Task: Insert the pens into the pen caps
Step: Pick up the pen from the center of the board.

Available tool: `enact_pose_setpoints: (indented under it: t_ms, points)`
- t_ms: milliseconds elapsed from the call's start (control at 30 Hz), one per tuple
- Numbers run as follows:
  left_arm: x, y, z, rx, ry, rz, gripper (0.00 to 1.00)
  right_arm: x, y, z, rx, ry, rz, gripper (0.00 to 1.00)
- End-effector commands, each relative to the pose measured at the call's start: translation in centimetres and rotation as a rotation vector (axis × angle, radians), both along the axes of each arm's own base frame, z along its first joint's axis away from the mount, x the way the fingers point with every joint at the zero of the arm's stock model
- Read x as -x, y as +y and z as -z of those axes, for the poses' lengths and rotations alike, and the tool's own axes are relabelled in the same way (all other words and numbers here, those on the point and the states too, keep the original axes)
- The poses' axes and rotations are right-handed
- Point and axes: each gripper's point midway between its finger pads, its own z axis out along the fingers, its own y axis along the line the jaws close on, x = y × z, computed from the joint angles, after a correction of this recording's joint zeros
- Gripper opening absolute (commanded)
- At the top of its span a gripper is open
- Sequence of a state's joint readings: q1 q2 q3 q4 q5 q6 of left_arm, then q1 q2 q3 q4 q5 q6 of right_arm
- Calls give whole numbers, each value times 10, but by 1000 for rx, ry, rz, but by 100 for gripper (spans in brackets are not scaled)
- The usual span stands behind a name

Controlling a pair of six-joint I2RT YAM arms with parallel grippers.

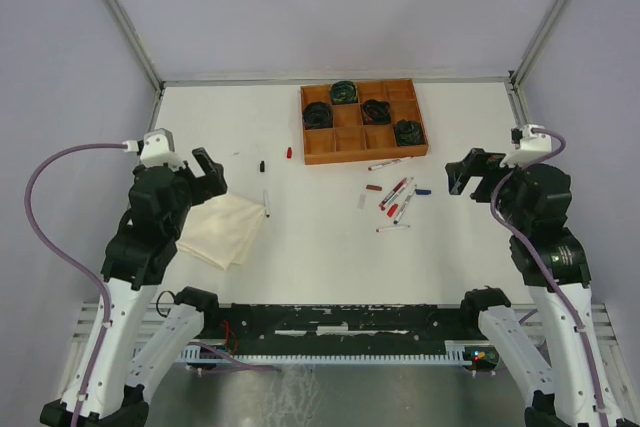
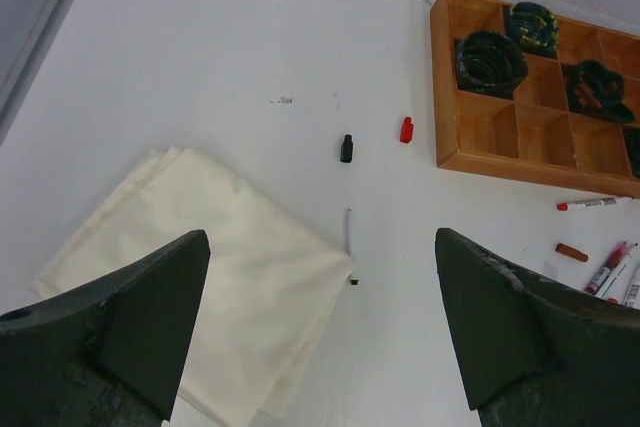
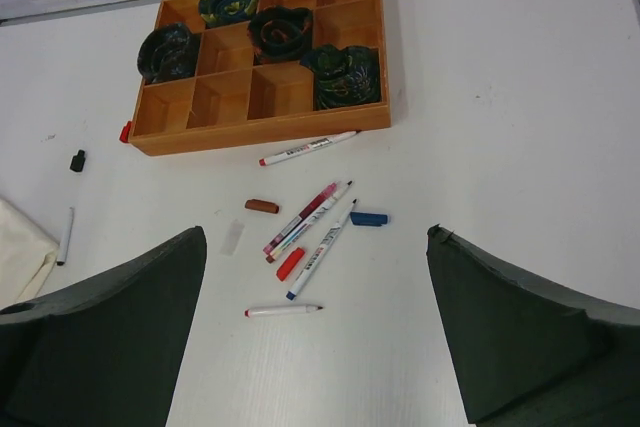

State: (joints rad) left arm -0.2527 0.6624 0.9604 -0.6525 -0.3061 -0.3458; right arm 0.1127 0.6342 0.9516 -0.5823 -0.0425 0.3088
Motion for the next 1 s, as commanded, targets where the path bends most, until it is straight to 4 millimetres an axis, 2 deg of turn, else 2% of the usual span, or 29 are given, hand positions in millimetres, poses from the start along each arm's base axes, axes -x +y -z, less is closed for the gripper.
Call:
enact_pose_setpoints:
  t_ms: [0,267,400,500,600,733,833,967]
  points:
    - [5,7,-23,-17,-79,-12,99,-5,-2,0,13,-9,5,99]
    - [0,10,-15,-27,-52,-34,99,-10,-9,7,24,34,48,99]
    - [-2,1,-12,-26,-51,19,99,-11,-11,15,28,68,67,99]
    - [-3,-14,-10,-50,-47,111,99,-13,-13,23,38,106,78,99]
    - [-1,-42,-8,-47,-48,246,99,-15,-18,34,60,167,100,99]
    - [1,-63,-3,-21,-38,347,99,-17,-25,54,91,247,132,99]
    - [0,-66,4,-11,-29,357,99,-19,-33,74,122,318,173,99]
    - [-2,-58,11,-9,-17,301,99,-22,-39,96,146,398,211,99]
